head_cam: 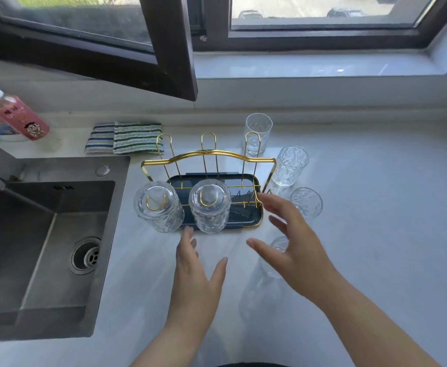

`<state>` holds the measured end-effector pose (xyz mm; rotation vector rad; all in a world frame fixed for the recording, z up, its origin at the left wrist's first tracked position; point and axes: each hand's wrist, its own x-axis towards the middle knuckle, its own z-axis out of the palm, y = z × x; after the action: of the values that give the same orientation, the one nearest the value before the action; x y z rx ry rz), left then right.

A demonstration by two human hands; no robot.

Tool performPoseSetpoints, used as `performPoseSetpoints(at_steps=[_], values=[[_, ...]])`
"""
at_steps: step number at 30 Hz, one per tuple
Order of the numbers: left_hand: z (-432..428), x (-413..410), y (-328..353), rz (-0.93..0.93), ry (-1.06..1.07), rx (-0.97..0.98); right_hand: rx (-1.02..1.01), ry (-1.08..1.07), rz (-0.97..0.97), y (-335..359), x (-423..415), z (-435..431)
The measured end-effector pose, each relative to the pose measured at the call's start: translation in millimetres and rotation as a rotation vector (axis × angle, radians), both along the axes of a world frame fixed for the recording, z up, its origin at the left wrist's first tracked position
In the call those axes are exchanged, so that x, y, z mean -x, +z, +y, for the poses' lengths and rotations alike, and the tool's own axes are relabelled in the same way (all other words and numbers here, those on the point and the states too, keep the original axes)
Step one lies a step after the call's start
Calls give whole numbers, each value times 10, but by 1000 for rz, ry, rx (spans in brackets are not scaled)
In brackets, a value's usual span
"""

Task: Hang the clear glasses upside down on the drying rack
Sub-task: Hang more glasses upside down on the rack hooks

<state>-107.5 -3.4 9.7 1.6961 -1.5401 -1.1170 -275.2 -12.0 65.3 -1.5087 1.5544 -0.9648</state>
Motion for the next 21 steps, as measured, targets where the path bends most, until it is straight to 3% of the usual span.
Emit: performPoseSetpoints(at_steps=[4, 9, 14, 21], values=[[150, 116, -143, -84, -226, -161, -59, -258, -18, -238, 446, 363], [-1, 543, -147, -140, -475, -120, -331, -208, 16, -671, 661, 634], [-146, 906, -180, -190, -562, -73, -335, -122, -51, -890, 554, 583], [-152, 1027, -216, -296, -527, 16, -332, -127, -116, -918, 566, 566]])
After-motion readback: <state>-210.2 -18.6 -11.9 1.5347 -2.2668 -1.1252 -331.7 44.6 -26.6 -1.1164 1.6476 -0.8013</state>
